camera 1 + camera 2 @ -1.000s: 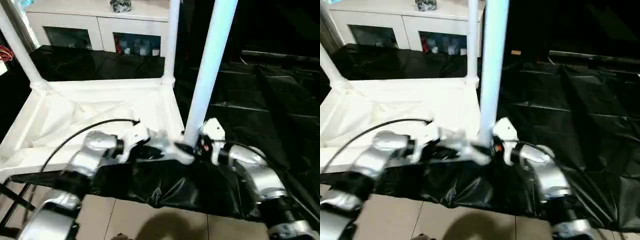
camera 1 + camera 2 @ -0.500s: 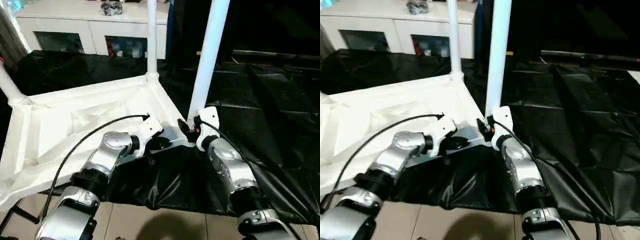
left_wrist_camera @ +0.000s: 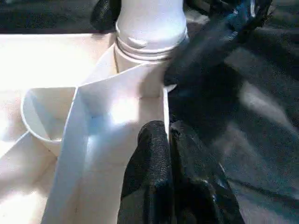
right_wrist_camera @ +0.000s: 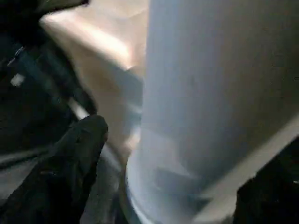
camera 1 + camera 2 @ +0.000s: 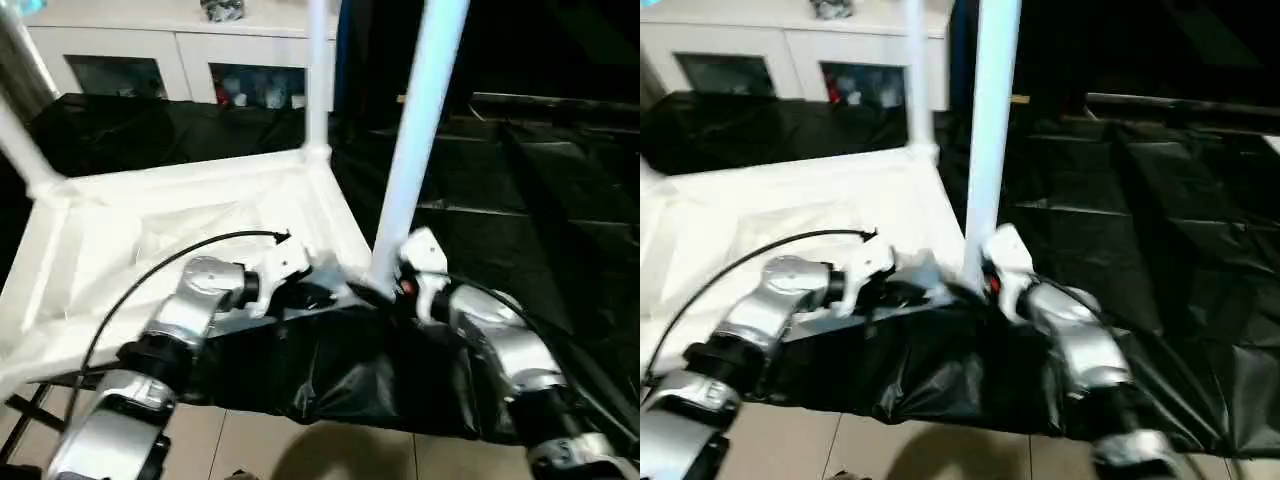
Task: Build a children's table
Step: Rotate leg to tighten
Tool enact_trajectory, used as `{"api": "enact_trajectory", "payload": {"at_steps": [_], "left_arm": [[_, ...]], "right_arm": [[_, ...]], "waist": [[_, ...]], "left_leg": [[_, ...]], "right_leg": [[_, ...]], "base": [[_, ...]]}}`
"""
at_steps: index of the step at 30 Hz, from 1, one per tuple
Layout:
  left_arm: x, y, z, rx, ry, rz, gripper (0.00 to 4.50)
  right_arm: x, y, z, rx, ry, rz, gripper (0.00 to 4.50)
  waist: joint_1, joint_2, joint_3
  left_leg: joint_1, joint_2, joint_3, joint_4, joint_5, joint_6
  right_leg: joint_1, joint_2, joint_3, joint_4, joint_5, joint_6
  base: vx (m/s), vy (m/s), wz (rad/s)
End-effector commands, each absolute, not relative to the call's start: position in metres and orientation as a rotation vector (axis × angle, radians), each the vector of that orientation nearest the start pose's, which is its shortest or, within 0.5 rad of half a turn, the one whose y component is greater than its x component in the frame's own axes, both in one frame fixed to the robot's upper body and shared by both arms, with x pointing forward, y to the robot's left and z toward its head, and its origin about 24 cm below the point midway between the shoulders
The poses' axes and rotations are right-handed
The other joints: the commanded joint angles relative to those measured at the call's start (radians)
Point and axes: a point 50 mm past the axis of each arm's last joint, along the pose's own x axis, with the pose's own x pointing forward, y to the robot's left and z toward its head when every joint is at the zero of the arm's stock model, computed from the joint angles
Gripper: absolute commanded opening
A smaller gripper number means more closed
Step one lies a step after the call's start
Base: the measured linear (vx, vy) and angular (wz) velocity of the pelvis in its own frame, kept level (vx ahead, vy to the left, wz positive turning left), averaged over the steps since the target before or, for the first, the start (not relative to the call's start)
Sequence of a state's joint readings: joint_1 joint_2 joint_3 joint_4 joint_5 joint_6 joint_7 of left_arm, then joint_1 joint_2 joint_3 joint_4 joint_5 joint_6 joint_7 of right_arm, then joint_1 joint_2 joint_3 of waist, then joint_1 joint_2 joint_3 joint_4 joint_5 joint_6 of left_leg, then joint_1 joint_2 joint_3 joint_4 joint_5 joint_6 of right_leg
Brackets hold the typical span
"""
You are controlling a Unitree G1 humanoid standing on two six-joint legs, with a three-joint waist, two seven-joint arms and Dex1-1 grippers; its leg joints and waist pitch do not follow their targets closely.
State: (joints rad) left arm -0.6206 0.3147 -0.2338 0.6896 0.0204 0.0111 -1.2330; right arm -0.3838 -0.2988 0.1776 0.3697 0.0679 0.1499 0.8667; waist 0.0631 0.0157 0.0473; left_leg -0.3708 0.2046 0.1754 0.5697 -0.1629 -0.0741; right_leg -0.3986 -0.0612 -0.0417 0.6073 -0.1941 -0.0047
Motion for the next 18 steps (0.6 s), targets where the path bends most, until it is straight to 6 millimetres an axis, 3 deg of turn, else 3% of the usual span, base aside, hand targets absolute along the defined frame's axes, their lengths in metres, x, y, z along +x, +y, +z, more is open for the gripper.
{"api": "enact_trajectory", "payload": {"at_steps": [1,4,5,7,8,12,18], "left_arm": [[0.32,0.12,0.066,0.361,0.319,-1.447,0.0],[0.315,0.126,0.065,0.358,0.349,-1.493,0.0],[0.314,0.126,0.065,0.357,0.35,-1.502,0.0],[0.313,0.127,0.065,0.356,0.351,-1.51,0.0],[0.313,0.127,0.065,0.356,0.352,-1.513,0.0],[0.31,0.129,0.063,0.35,0.365,-1.532,0.0],[0.308,0.131,0.062,0.341,0.375,-1.536,0.0]], "right_arm": [[0.29,-0.128,0.035,-0.25,0.339,1.096,4.43],[0.286,-0.13,0.039,-0.247,0.338,1.155,4.43],[0.286,-0.13,0.041,-0.241,0.335,1.168,4.43],[0.285,-0.13,0.043,-0.236,0.334,1.182,4.43],[0.285,-0.13,0.043,-0.236,0.333,1.188,4.26],[0.283,-0.129,0.044,-0.239,0.34,1.231,4.06],[0.282,-0.13,0.041,-0.248,0.36,1.25,3.33]], "waist": [[0.003,0.002,-0.061],[0.003,0.001,-0.059],[0.003,-0.005,-0.06],[0.002,-0.002,-0.06],[0.003,-0.007,-0.06],[0.005,-0.008,-0.06],[0.013,-0.01,-0.06]], "left_leg": [[0.012,0.023,-0.001,-0.056,-0.235,0.037],[0.014,0.025,-0.001,-0.057,-0.252,0.032],[0.013,0.026,0.0,-0.057,-0.245,0.035],[0.013,0.024,0.001,-0.056,-0.235,0.038],[0.013,0.025,0.001,-0.055,-0.231,0.038],[0.013,0.025,0.001,-0.055,-0.224,0.036],[0.014,0.025,0.002,-0.054,-0.215,0.037]], "right_leg": [[0.053,-0.062,0.036,-0.07,-0.105,-0.243],[0.051,-0.064,0.037,-0.072,-0.137,-0.24],[0.051,-0.064,0.038,-0.069,-0.134,-0.241],[0.05,-0.062,0.037,-0.07,-0.125,-0.242],[0.05,-0.062,0.037,-0.07,-0.124,-0.242],[0.05,-0.064,0.038,-0.069,-0.125,-0.241],[0.05,-0.064,0.038,-0.068,-0.127,-0.239]], "base": [[0.0,0.0,0.0],[0.0,0.0,0.0],[0.0,0.0,0.0],[0.0,0.0,0.0],[0.0,0.0,0.0],[0.0,0.0,0.0],[0.0,0.0,0.0]]}}
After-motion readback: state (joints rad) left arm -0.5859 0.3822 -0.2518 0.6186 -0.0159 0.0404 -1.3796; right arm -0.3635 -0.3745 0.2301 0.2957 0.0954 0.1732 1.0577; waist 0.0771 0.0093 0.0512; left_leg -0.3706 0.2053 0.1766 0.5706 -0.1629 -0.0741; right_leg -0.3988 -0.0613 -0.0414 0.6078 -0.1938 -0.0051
